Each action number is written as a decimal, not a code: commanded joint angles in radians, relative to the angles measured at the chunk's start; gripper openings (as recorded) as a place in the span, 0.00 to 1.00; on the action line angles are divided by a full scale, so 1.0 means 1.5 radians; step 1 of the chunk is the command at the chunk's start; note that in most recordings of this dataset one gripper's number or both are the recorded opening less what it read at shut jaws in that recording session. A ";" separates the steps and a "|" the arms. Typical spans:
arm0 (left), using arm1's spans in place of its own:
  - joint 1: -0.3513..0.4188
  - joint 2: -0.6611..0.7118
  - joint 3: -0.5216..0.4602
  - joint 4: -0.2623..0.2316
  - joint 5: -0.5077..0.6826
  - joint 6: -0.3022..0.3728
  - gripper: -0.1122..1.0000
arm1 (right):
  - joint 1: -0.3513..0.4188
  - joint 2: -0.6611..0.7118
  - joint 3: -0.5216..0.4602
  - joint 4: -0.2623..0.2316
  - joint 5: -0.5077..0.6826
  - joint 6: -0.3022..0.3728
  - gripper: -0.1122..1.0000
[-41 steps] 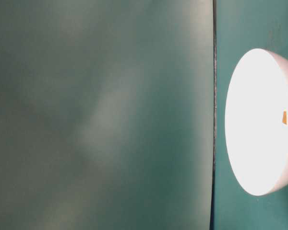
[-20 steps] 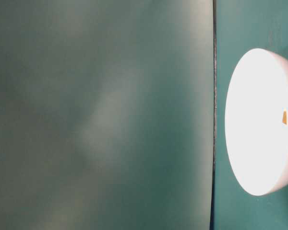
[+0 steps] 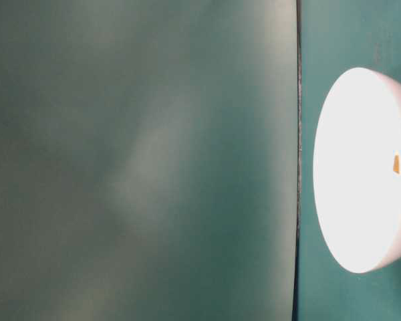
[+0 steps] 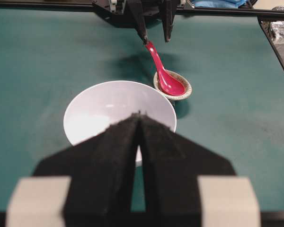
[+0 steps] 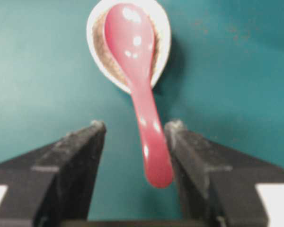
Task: Grip the spoon and scoop the red block from the bowl with right arm.
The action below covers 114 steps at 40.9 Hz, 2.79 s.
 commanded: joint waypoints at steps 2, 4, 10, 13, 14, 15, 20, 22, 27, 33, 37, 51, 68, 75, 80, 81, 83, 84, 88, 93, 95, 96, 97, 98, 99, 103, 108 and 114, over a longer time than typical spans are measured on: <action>-0.001 0.005 -0.016 0.001 -0.003 0.000 0.10 | -0.013 0.024 -0.003 -0.001 -0.032 -0.019 0.60; -0.001 0.005 -0.016 0.001 -0.003 0.000 0.10 | -0.021 0.035 -0.003 -0.001 -0.041 -0.033 0.60; 0.000 0.005 -0.016 0.001 -0.003 0.000 0.10 | -0.045 0.072 -0.008 -0.001 -0.065 -0.057 0.59; 0.003 0.005 -0.016 0.001 -0.003 0.000 0.10 | -0.050 0.090 -0.010 -0.001 -0.078 -0.062 0.59; 0.004 0.005 -0.016 0.001 -0.004 0.000 0.10 | -0.051 0.096 -0.011 -0.001 -0.084 -0.063 0.59; 0.005 0.005 -0.016 0.001 -0.003 0.000 0.10 | -0.051 0.100 -0.013 -0.001 -0.088 -0.063 0.59; 0.006 0.005 -0.016 0.001 -0.003 0.000 0.10 | -0.051 0.123 -0.020 -0.002 -0.100 -0.065 0.59; 0.006 0.005 -0.016 0.001 -0.003 0.000 0.10 | -0.052 0.128 -0.022 -0.001 -0.100 -0.065 0.59; 0.006 0.005 -0.016 0.001 -0.003 0.000 0.10 | -0.051 0.132 -0.026 -0.001 -0.101 -0.065 0.59; 0.006 0.005 -0.015 0.001 0.000 0.000 0.10 | -0.052 0.132 -0.024 -0.001 -0.100 -0.065 0.57; 0.006 0.005 -0.015 0.001 0.003 0.000 0.10 | -0.052 0.132 -0.025 -0.001 -0.101 -0.065 0.52; 0.006 0.005 -0.015 0.001 0.010 0.000 0.10 | -0.052 0.132 -0.026 0.000 -0.101 -0.065 0.41; 0.006 0.005 -0.015 0.001 0.018 0.000 0.10 | -0.051 0.090 -0.057 0.005 -0.083 -0.052 0.35; 0.006 0.005 -0.015 0.001 0.019 0.000 0.10 | -0.052 0.026 -0.091 0.005 0.007 -0.035 0.33; 0.006 0.005 -0.015 0.001 0.019 0.000 0.10 | -0.052 -0.020 -0.128 0.005 0.092 -0.025 0.33; 0.006 0.005 -0.015 0.001 0.019 0.000 0.10 | -0.051 -0.028 -0.136 0.005 0.104 -0.022 0.33; 0.006 0.005 -0.015 0.001 0.019 0.001 0.10 | -0.052 -0.046 -0.156 0.006 0.136 -0.013 0.33; 0.006 0.005 -0.015 0.001 0.019 0.001 0.10 | -0.052 -0.052 -0.165 0.005 0.149 -0.009 0.33; 0.006 0.005 -0.015 0.001 0.019 0.002 0.10 | -0.052 -0.074 -0.218 0.012 0.233 0.029 0.33; 0.006 0.005 -0.015 0.001 0.019 0.002 0.10 | -0.051 -0.069 -0.298 0.030 0.378 0.092 0.33; 0.006 0.005 -0.015 0.002 0.019 0.002 0.10 | -0.052 -0.059 -0.333 0.043 0.446 0.115 0.33; 0.006 0.005 -0.015 0.001 0.019 0.002 0.10 | -0.051 -0.053 -0.347 0.046 0.473 0.125 0.33; 0.006 0.005 -0.015 0.001 0.019 0.002 0.10 | -0.051 -0.044 -0.367 0.052 0.509 0.134 0.33; 0.006 0.005 -0.015 0.001 0.019 0.002 0.10 | -0.051 -0.037 -0.379 0.055 0.533 0.137 0.33; 0.006 0.005 -0.015 0.001 0.019 0.002 0.10 | -0.051 -0.026 -0.398 0.061 0.562 0.137 0.33; 0.006 0.005 -0.015 0.001 0.019 0.002 0.10 | -0.045 0.009 -0.448 0.089 0.628 0.137 0.33; 0.006 0.005 -0.015 0.001 0.019 0.003 0.10 | -0.034 0.050 -0.501 0.142 0.662 0.136 0.33; 0.006 0.007 -0.014 0.001 0.031 0.005 0.10 | -0.021 0.090 -0.547 0.215 0.694 0.136 0.33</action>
